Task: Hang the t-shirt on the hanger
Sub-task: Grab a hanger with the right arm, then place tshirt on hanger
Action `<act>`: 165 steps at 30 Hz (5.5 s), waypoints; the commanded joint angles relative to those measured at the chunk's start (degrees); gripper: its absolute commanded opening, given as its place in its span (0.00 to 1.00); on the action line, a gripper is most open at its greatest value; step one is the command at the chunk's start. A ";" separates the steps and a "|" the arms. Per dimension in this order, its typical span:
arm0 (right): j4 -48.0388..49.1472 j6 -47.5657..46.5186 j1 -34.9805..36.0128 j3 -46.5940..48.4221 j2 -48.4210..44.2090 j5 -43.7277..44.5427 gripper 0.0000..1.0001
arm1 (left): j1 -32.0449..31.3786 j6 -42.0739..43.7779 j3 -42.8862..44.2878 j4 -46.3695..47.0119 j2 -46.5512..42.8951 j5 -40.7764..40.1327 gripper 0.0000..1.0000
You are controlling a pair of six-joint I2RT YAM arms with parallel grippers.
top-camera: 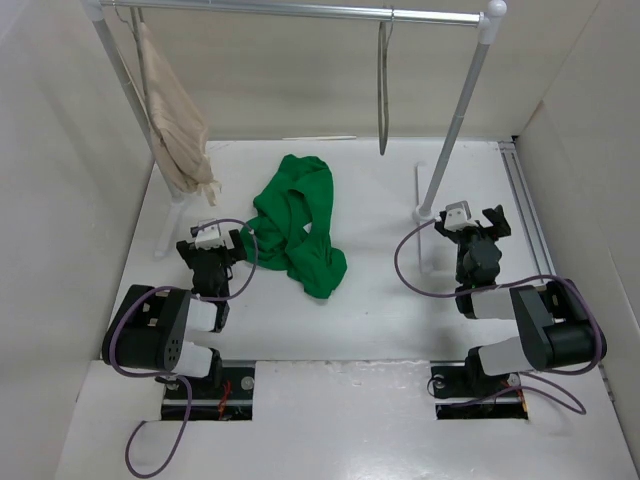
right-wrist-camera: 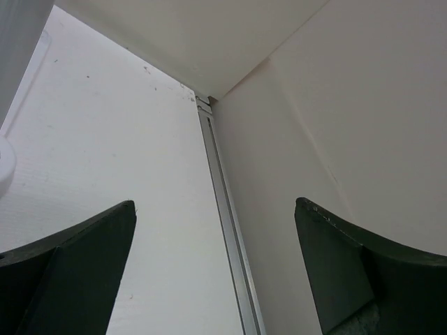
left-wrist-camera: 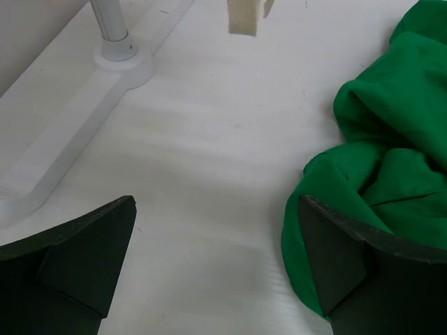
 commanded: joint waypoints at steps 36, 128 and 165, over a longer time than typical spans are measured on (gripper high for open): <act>-87.75 12.64 28.39 34.89 -25.75 -19.45 1.00 | -15.48 29.74 16.36 -50.92 -30.10 30.76 0.85; -86.10 8.34 17.85 100.57 3.16 -36.94 0.00 | -18.20 21.64 18.75 -47.86 -25.42 28.64 0.85; -83.36 9.56 5.02 47.30 -8.44 -53.37 0.00 | -9.94 21.53 77.99 -85.03 29.07 37.86 0.55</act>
